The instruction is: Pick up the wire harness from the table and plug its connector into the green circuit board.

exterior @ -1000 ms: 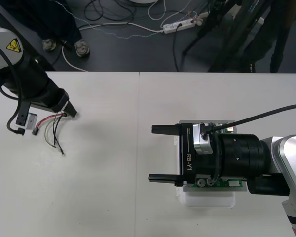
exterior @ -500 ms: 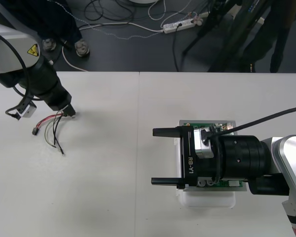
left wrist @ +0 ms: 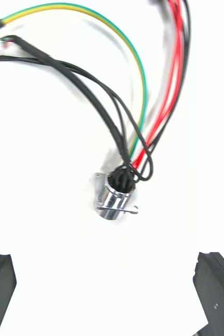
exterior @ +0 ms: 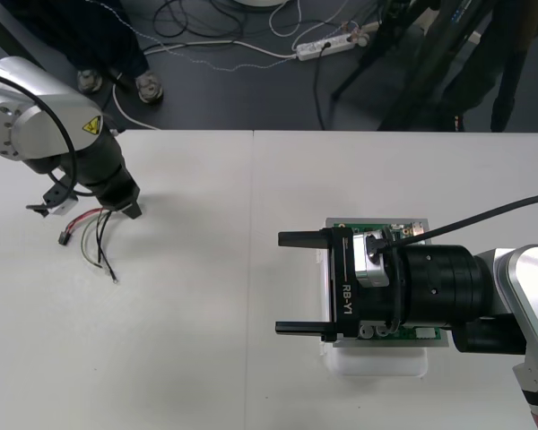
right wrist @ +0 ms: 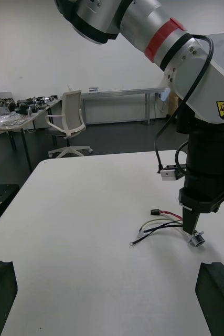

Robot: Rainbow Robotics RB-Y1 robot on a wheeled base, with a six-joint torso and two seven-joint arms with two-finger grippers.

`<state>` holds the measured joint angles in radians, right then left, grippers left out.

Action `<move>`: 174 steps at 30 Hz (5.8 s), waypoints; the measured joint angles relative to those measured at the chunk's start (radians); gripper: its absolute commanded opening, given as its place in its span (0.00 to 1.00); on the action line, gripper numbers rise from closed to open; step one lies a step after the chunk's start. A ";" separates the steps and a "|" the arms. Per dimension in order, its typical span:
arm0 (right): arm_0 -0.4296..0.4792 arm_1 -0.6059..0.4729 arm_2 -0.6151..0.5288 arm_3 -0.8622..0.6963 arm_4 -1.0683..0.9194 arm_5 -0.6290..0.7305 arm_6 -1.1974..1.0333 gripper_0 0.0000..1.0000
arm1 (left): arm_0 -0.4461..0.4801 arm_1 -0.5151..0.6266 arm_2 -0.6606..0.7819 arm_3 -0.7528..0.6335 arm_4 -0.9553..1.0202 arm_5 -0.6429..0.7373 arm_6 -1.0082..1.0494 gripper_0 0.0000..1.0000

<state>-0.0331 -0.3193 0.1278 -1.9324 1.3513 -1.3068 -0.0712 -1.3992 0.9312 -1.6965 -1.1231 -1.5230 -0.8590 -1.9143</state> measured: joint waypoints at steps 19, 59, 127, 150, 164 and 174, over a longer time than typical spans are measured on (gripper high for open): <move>-0.001 0.000 -0.001 0.000 -0.024 0.000 0.034 1.00 | 0.000 -0.113 -0.103 0.078 -0.133 0.009 -0.007 1.00; -0.015 0.001 -0.031 0.000 -0.026 -0.058 0.034 1.00 | 0.073 -0.216 -0.126 0.269 -0.119 0.098 -0.138 1.00; -0.023 0.001 -0.032 0.000 0.006 -0.058 0.034 1.00 | 0.085 -0.259 -0.126 0.327 -0.125 0.121 -0.138 0.59; -0.034 0.001 -0.032 0.000 0.011 -0.058 0.034 1.00 | 0.088 -0.264 -0.126 0.348 -0.143 0.136 -0.138 0.00; -0.034 0.001 -0.032 0.000 0.011 -0.058 0.034 1.00 | 0.088 -0.265 -0.120 0.383 -0.113 0.139 -0.138 0.00; -0.034 0.001 -0.032 0.000 0.011 -0.058 0.034 1.00 | 0.089 -0.256 0.037 0.388 -0.065 0.095 -0.138 0.00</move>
<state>-0.0672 -0.3182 0.0963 -1.9320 1.3625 -1.3650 -0.0372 -1.3106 0.6752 -1.6594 -0.7353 -1.5879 -0.7637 -2.0520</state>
